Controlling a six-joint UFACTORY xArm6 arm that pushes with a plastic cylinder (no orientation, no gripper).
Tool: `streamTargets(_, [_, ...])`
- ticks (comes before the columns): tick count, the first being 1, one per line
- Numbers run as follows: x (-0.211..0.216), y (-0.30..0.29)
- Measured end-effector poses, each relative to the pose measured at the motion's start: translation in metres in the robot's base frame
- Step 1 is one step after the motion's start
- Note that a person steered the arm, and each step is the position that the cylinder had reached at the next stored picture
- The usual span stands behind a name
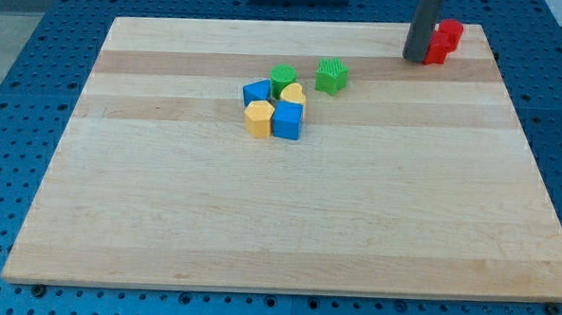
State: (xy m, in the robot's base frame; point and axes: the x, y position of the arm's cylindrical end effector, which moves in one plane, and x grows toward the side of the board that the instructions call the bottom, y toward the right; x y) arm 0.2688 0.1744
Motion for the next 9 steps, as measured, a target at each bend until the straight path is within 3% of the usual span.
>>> streamTargets(5, [0.039, -0.009])
streamTargets(9, [0.063, -0.15])
